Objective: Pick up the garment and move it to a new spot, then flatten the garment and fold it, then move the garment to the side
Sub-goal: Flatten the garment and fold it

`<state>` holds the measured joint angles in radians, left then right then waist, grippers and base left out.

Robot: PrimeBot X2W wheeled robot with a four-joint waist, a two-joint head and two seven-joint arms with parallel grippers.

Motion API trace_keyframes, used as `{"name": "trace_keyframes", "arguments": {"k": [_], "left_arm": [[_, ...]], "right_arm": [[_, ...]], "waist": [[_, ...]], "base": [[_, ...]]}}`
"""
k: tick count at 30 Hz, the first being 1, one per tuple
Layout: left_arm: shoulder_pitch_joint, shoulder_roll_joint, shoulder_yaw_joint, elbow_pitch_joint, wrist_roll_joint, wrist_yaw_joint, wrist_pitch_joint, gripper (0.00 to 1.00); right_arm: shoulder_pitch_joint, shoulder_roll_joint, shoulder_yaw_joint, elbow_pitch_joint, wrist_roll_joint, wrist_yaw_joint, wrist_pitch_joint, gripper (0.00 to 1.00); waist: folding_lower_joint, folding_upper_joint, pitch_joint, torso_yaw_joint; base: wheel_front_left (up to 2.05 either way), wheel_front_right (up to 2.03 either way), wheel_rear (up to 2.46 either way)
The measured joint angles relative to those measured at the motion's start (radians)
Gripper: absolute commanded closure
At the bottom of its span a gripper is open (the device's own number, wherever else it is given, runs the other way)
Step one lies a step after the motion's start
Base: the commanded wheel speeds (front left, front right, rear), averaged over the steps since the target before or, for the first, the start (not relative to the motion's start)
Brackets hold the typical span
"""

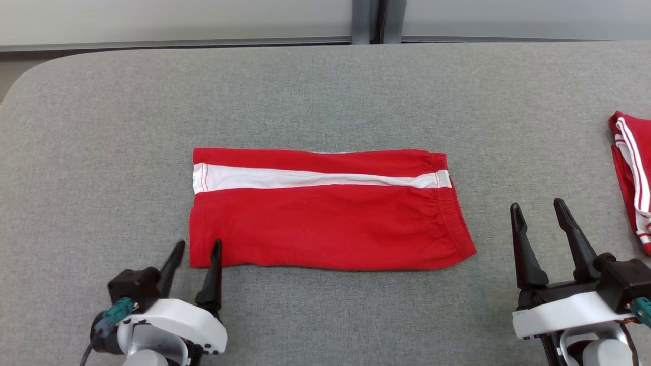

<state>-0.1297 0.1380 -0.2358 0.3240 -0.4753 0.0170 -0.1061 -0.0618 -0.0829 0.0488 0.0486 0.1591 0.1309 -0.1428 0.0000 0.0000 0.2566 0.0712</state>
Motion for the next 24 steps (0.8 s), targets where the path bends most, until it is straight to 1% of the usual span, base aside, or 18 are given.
{"name": "trace_keyframes", "arguments": {"k": [1, 2, 3, 6, 10, 13, 19, 24], "left_arm": [[0.002, 0.001, 0.003, -0.01, 0.007, 0.008, -0.02, 0.0], [0.003, 0.007, 0.014, -0.039, 0.029, 0.021, -0.084, 0.0], [0.002, 0.011, 0.018, -0.056, 0.047, 0.029, -0.109, 0.0], [0.0, 0.013, 0.038, -0.116, 0.083, 0.039, -0.146, 0.0], [-0.002, 0.022, 0.07, -0.198, 0.145, 0.055, -0.154, 0.0], [0.009, 0.031, 0.094, -0.238, 0.177, 0.055, -0.156, 0.0], [0.062, 0.046, 0.106, -0.214, 0.188, 0.038, -0.156, 0.0], [0.067, 0.049, 0.103, -0.203, 0.188, 0.037, -0.156, 0.0]], "right_arm": [[0.001, 0.0, -0.001, -0.003, -0.005, 0.0, 0.002, 0.0], [0.001, -0.002, -0.005, -0.014, -0.012, 0.0, 0.004, 0.0], [0.002, -0.003, -0.007, -0.017, -0.014, 0.0, 0.007, 0.0], [0.006, -0.005, -0.012, -0.03, -0.022, 0.0, 0.014, 0.0], [0.017, -0.007, -0.019, -0.044, -0.031, 0.0, 0.029, 0.0], [0.029, -0.006, -0.021, -0.056, -0.034, 0.0, 0.04, 0.0], [0.066, -0.004, -0.037, -0.07, -0.034, 0.0, 0.065, 0.0], [0.082, 0.001, -0.042, -0.082, -0.033, 0.0, 0.075, 0.0]], "waist": [[0.0, 0.0, -0.003, -0.002], [0.0, 0.0, -0.01, -0.007], [0.0, 0.0, -0.015, -0.009], [0.0, 0.0, -0.032, -0.014], [0.0, 0.0, -0.057, -0.017], [0.0, 0.0, -0.079, -0.02], [-0.0001, 0.0, -0.118, -0.024], [0.0, 0.0, -0.13, -0.025]], "base": [[0.0, 0.0, 0.0], [0.0, 0.0, 0.0], [0.0, 0.0, 0.0], [0.0, 0.0, 0.0], [0.0, 0.0, 0.0], [0.0, 0.0, 0.0], [0.0, 0.0, 0.0], [0.0, 0.0, 0.0]]}}
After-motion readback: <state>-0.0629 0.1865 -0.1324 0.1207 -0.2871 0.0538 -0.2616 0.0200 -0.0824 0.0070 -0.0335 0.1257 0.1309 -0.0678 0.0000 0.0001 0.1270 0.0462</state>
